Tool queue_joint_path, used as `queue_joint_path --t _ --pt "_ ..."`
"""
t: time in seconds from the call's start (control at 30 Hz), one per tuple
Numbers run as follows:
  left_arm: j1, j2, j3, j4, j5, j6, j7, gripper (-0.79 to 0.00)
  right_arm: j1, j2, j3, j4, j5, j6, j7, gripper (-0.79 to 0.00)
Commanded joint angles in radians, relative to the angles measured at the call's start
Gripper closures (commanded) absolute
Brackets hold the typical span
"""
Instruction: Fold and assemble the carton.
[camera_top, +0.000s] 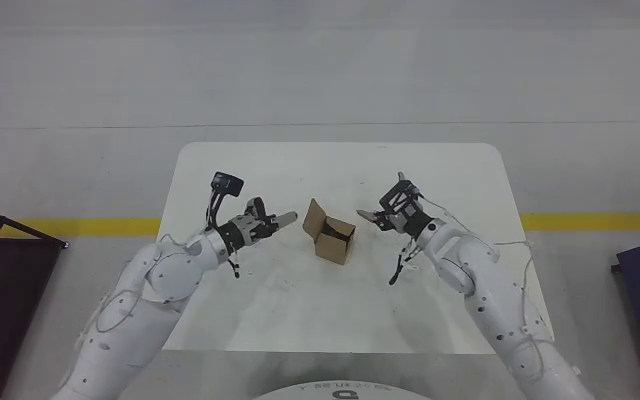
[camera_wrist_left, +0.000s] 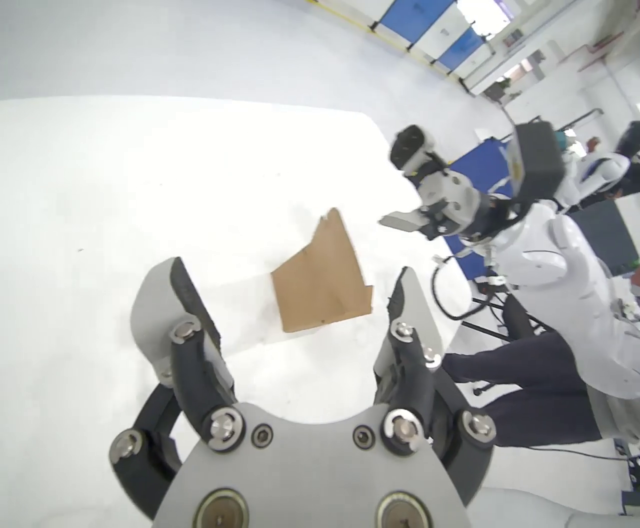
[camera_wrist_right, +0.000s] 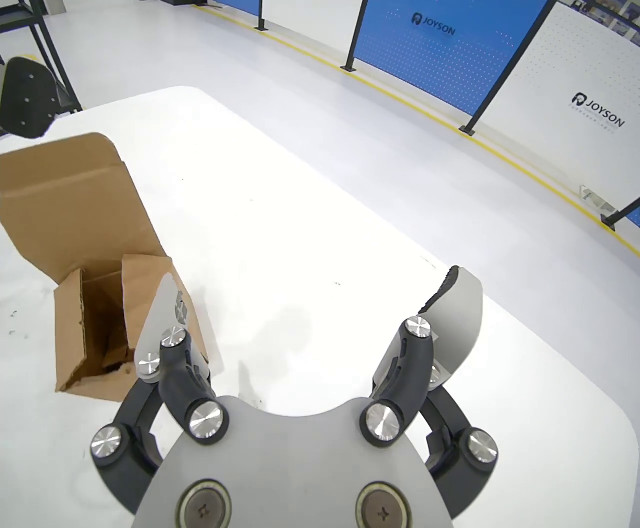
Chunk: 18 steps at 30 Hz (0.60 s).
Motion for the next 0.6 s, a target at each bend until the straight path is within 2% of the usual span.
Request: queue_joint_path --t 0.0,0.13,0.3,0.57 --pt "-0.024 -0.003 0.018 0.016 0.023 0.028 -0.026 -0.785 -0.046 0.006 0.035 -0.005 0.008 -0.009 -0.009 -0.785" --pt "-0.100 -0.014 0.084 0.056 0.052 0.042 -0.082 -0.785 -0.093 0.011 0.051 0.004 -0.006 -0.021 -0.001 -0.785" --pt "-0.192 -0.035 0.165 0.137 0.059 0.048 -0.099 -0.785 -0.070 0.002 0.002 0.038 -0.030 -0.002 0.037 -0.785" --pt "-0.258 -0.055 0.233 0.196 0.023 -0.017 -0.123 -0.785 0.015 -0.021 -0.091 0.092 -0.048 0.014 0.087 -0.785"
